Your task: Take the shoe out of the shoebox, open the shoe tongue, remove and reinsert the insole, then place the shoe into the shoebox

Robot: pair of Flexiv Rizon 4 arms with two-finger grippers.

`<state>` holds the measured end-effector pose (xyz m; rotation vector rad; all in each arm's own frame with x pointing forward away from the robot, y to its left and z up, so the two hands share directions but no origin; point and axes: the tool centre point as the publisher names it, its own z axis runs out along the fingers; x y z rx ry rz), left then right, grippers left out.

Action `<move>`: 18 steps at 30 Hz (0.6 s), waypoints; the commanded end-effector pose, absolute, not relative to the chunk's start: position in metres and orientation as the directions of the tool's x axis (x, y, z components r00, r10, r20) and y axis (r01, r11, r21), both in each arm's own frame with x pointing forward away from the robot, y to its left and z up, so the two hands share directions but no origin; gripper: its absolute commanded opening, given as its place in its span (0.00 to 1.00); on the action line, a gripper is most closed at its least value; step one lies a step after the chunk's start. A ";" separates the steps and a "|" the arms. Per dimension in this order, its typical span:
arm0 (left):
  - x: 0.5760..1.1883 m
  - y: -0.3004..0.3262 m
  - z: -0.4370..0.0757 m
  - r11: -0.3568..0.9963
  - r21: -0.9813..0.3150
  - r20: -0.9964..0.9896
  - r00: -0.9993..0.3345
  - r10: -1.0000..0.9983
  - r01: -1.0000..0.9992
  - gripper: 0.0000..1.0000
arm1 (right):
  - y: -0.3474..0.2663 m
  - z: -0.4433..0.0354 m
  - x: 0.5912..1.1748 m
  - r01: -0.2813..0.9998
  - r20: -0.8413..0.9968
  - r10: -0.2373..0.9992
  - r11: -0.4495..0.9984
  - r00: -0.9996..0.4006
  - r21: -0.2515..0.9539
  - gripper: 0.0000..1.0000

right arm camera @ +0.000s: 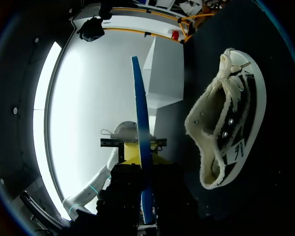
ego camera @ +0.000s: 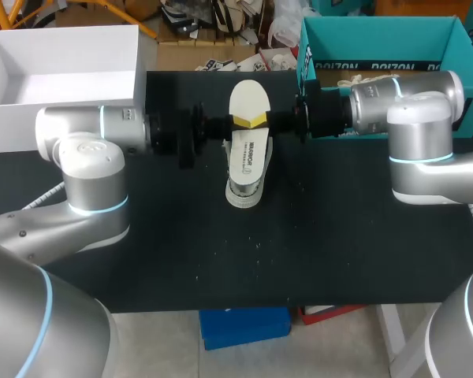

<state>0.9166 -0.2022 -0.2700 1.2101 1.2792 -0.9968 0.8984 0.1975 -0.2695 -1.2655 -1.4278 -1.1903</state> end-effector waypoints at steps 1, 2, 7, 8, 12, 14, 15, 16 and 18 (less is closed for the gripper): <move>0.907 -0.197 -0.271 0.149 0.094 -0.989 0.076 0.127 0.984 0.00 | 0.198 -0.268 0.900 0.994 0.979 0.177 0.006 -0.105 0.105 1.00; 0.904 -0.195 -0.272 0.149 0.090 -0.989 0.070 0.132 0.985 0.00 | 0.196 -0.269 0.899 0.995 0.978 0.184 0.005 -0.102 0.103 1.00; 0.886 -0.178 -0.279 0.153 0.033 -0.975 -0.002 0.221 0.988 0.00 | 0.187 -0.270 0.896 0.996 0.972 0.220 -0.011 -0.085 0.090 1.00; 0.881 -0.174 -0.281 0.144 0.016 -0.975 -0.016 0.224 0.989 0.00 | 0.186 -0.270 0.894 0.996 0.971 0.226 -0.017 -0.081 0.087 1.00; 0.863 -0.158 -0.284 0.129 -0.023 -0.955 -0.060 0.292 0.991 0.00 | 0.178 -0.270 0.885 0.996 0.962 0.267 -0.039 -0.064 0.077 1.00; 0.852 -0.151 -0.284 0.118 -0.033 -0.944 -0.070 0.323 0.992 0.00 | 0.172 -0.271 0.880 0.996 0.955 0.292 -0.064 -0.046 0.068 1.00; 0.847 -0.148 -0.284 0.109 -0.038 -0.938 -0.073 0.339 0.993 0.00 | 0.169 -0.272 0.877 0.995 0.950 0.310 -0.084 -0.028 0.056 1.00; 0.841 -0.146 -0.285 0.103 -0.044 -0.935 -0.077 0.347 0.994 0.00 | 0.166 -0.273 0.873 0.993 0.945 0.328 -0.108 -0.005 0.043 1.00; 0.831 -0.142 -0.285 0.085 -0.051 -0.925 -0.079 0.371 0.995 0.00 | 0.159 -0.274 0.866 0.986 0.933 0.357 -0.165 0.041 0.019 1.00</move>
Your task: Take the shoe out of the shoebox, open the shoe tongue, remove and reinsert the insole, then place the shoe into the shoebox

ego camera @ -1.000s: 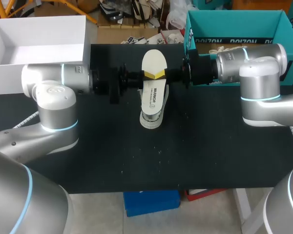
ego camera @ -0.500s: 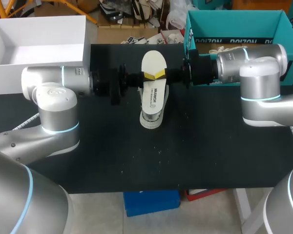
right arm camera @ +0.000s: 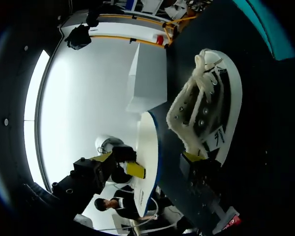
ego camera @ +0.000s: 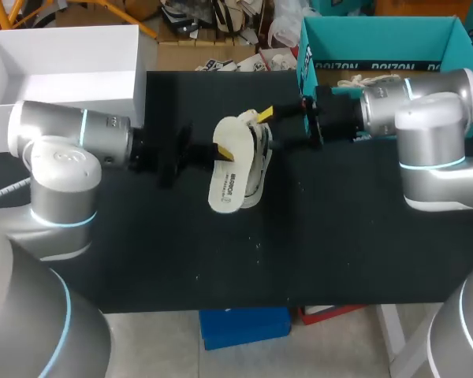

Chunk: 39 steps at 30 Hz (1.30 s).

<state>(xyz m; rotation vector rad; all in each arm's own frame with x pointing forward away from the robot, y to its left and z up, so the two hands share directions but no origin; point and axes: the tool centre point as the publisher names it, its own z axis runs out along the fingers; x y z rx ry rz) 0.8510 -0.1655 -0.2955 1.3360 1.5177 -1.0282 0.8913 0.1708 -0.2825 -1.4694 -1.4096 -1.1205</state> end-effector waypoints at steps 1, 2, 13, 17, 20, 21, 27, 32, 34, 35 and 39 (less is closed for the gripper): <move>0.825 -0.141 -0.286 0.074 -0.053 -0.918 -0.078 0.388 0.996 0.00 | 0.154 -0.275 0.862 0.981 0.929 0.364 -0.192 0.061 0.011 1.00; 0.820 -0.139 -0.287 0.066 -0.053 -0.911 -0.075 0.405 0.996 0.00 | 0.150 -0.275 0.858 0.976 0.924 0.375 -0.217 0.079 0.005 1.00; 0.782 -0.129 -0.296 0.029 -0.117 -0.863 -0.116 0.492 0.993 0.00 | 0.112 -0.266 0.819 0.905 0.857 0.468 -0.426 0.216 0.005 1.00; 0.774 -0.129 -0.297 0.014 -0.134 -0.858 -0.123 0.499 0.991 0.00 | 0.112 -0.266 0.819 0.905 0.857 0.468 -0.426 0.216 0.005 1.00; 0.766 -0.131 -0.298 -0.008 -0.147 -0.852 -0.122 0.509 0.989 0.00 | 0.112 -0.266 0.819 0.905 0.857 0.468 -0.426 0.216 0.005 1.00; 0.765 -0.131 -0.299 -0.014 -0.151 -0.850 -0.122 0.512 0.988 0.00 | 0.112 -0.266 0.819 0.905 0.857 0.468 -0.426 0.216 0.005 1.00; 0.762 -0.132 -0.299 -0.031 -0.158 -0.851 -0.120 0.512 0.987 0.00 | 0.112 -0.266 0.819 0.905 0.857 0.468 -0.426 0.216 0.005 1.00; 0.760 -0.133 -0.299 -0.049 -0.161 -0.853 -0.114 0.509 0.986 0.00 | 0.112 -0.266 0.819 0.905 0.857 0.468 -0.426 0.216 0.005 1.00; 0.759 -0.133 -0.298 -0.063 -0.150 -0.868 -0.101 0.487 0.987 0.00 | 0.114 -0.265 0.820 0.905 0.857 0.468 -0.425 0.215 0.005 1.00; 0.758 -0.133 -0.297 -0.064 -0.149 -0.870 -0.100 0.482 0.987 0.00 | 0.117 -0.264 0.821 0.906 0.855 0.470 -0.422 0.219 -0.001 1.00; 0.756 -0.132 -0.294 -0.076 -0.125 -0.899 -0.080 0.430 0.989 0.00 | 0.127 -0.266 0.829 0.901 0.841 0.475 -0.432 0.259 -0.033 1.00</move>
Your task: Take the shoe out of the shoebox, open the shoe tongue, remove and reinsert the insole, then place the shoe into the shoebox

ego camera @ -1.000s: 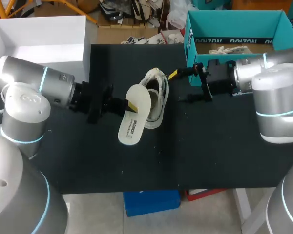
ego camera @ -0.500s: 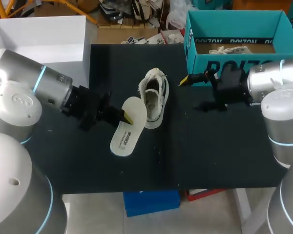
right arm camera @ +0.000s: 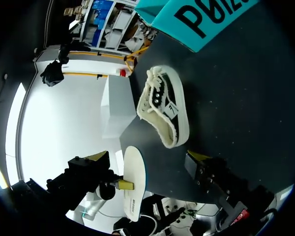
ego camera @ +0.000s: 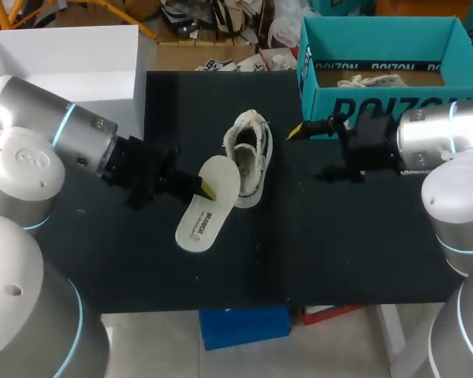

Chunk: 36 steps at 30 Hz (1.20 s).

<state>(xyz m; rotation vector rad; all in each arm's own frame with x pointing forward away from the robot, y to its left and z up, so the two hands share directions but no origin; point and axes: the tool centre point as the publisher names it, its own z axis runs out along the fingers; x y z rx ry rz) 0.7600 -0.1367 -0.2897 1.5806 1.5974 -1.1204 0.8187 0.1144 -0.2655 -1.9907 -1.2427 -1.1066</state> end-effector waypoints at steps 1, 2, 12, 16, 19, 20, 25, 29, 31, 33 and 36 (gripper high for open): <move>0.756 -0.131 -0.294 -0.076 -0.122 -0.902 -0.079 0.424 0.990 0.00 | 0.131 -0.267 0.832 0.901 0.839 0.476 -0.432 0.265 -0.039 1.00; 0.756 -0.130 -0.294 -0.075 -0.120 -0.905 -0.079 0.417 0.990 0.00 | 0.135 -0.268 0.835 0.902 0.835 0.478 -0.429 0.273 -0.049 1.00; 0.755 -0.114 -0.285 -0.038 -0.041 -0.948 -0.027 0.318 0.998 0.00 | 0.175 -0.279 0.861 0.915 0.810 0.485 -0.374 0.329 -0.148 1.00; 0.754 -0.104 -0.277 -0.027 -0.017 -0.953 -0.008 0.303 0.999 0.00 | 0.175 -0.279 0.861 0.915 0.810 0.485 -0.374 0.329 -0.148 1.00; 0.755 -0.096 -0.274 -0.017 -0.010 -0.956 -0.004 0.294 1.000 0.00 | 0.175 -0.279 0.861 0.915 0.810 0.485 -0.374 0.329 -0.148 1.00; 0.755 -0.093 -0.274 -0.010 -0.005 -0.956 -0.002 0.294 1.000 0.00 | 0.175 -0.279 0.861 0.915 0.810 0.485 -0.374 0.329 -0.148 1.00; 0.756 -0.088 -0.274 0.004 -0.006 -0.956 -0.007 0.293 1.000 0.00 | 0.175 -0.279 0.861 0.915 0.810 0.485 -0.374 0.329 -0.148 1.00; 0.755 -0.088 -0.273 0.009 0.002 -0.958 -0.001 0.287 1.000 0.00 | 0.180 -0.279 0.861 0.897 0.811 0.456 -0.403 0.367 -0.180 1.00; 0.756 -0.088 -0.273 0.012 0.002 -0.959 -0.001 0.284 1.000 0.00 | 0.186 -0.284 0.862 0.879 0.815 0.421 -0.429 0.398 -0.208 1.00; 0.756 -0.088 -0.273 0.013 0.003 -0.959 -0.001 0.284 1.000 0.00 | 0.192 -0.290 0.862 0.849 0.829 0.359 -0.474 0.428 -0.233 1.00; 0.757 -0.089 -0.273 0.010 0.003 -0.959 0.000 0.284 1.000 0.00 | 0.204 -0.298 0.864 0.820 0.826 0.318 -0.507 0.466 -0.268 1.00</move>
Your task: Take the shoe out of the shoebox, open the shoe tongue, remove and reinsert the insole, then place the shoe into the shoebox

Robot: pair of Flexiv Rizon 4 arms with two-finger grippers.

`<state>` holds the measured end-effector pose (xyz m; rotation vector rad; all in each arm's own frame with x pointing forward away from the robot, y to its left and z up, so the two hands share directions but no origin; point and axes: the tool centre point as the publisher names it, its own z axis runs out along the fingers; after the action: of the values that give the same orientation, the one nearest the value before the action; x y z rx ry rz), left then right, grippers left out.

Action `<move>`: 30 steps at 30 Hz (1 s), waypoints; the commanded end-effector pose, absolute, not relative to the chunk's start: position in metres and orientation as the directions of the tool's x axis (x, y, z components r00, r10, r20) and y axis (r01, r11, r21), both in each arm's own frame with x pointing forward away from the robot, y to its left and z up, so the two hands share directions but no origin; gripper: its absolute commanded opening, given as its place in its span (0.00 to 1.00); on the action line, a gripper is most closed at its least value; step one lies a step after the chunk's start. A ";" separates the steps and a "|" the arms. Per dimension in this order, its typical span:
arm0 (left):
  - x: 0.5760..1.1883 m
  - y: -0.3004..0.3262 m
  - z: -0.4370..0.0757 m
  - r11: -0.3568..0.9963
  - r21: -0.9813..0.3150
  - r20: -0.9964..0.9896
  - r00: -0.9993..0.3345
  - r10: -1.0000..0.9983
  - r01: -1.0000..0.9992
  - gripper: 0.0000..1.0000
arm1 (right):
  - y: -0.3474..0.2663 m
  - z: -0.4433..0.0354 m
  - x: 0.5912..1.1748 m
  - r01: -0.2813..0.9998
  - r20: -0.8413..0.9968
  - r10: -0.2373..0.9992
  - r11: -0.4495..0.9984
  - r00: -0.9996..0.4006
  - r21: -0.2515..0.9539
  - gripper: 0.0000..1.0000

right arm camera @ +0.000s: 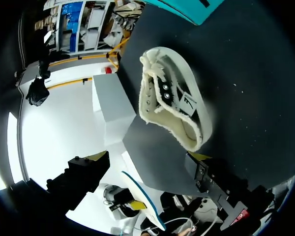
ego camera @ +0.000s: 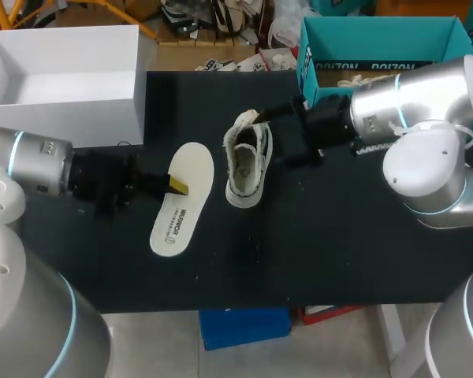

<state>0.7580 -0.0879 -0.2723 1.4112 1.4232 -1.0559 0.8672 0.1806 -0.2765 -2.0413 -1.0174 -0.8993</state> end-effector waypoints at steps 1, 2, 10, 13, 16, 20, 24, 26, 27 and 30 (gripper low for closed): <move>0.757 -0.089 -0.272 0.009 0.003 -0.959 0.000 0.284 1.000 0.00 | 0.207 -0.300 0.865 0.811 0.823 0.307 -0.514 0.478 -0.279 1.00; 0.757 -0.089 -0.272 0.009 0.004 -0.959 0.001 0.284 1.000 0.00 | 0.209 -0.303 0.866 0.803 0.823 0.295 -0.523 0.485 -0.285 1.00; 0.760 -0.084 -0.272 0.019 0.006 -0.959 0.001 0.282 1.000 0.00 | 0.225 -0.306 0.878 0.771 0.795 0.311 -0.572 0.521 -0.281 1.00; 0.760 -0.083 -0.274 0.025 0.005 -0.960 -0.002 0.279 1.000 0.00 | 0.230 -0.307 0.884 0.773 0.788 0.333 -0.576 0.518 -0.265 1.00; 0.760 -0.081 -0.277 0.030 0.004 -0.961 -0.005 0.276 1.000 0.00 | 0.235 -0.310 0.890 0.779 0.783 0.355 -0.576 0.510 -0.247 1.00; 0.762 -0.078 -0.278 0.035 0.003 -0.961 -0.007 0.275 0.999 0.00 | 0.235 -0.317 0.898 0.779 0.770 0.380 -0.584 0.513 -0.230 1.00; 0.764 -0.075 -0.278 0.040 0.003 -0.960 -0.008 0.280 0.999 0.00 | 0.234 -0.325 0.904 0.767 0.758 0.390 -0.602 0.524 -0.221 1.00; 0.766 -0.072 -0.277 0.042 0.004 -0.959 -0.008 0.283 0.999 0.00 | 0.234 -0.327 0.907 0.760 0.757 0.386 -0.612 0.528 -0.218 1.00; 0.766 -0.071 -0.277 0.044 0.004 -0.959 -0.008 0.285 0.999 0.00 | 0.234 -0.328 0.909 0.757 0.754 0.387 -0.617 0.530 -0.216 1.00; 0.769 -0.069 -0.277 0.047 0.005 -0.957 -0.009 0.291 0.999 0.00 | 0.235 -0.334 0.914 0.748 0.752 0.384 -0.629 0.536 -0.212 1.00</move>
<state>0.7691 -0.0707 -0.2783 1.3828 1.4443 -1.0270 0.9092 0.2267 -0.3309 -2.1931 -0.9231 -0.9097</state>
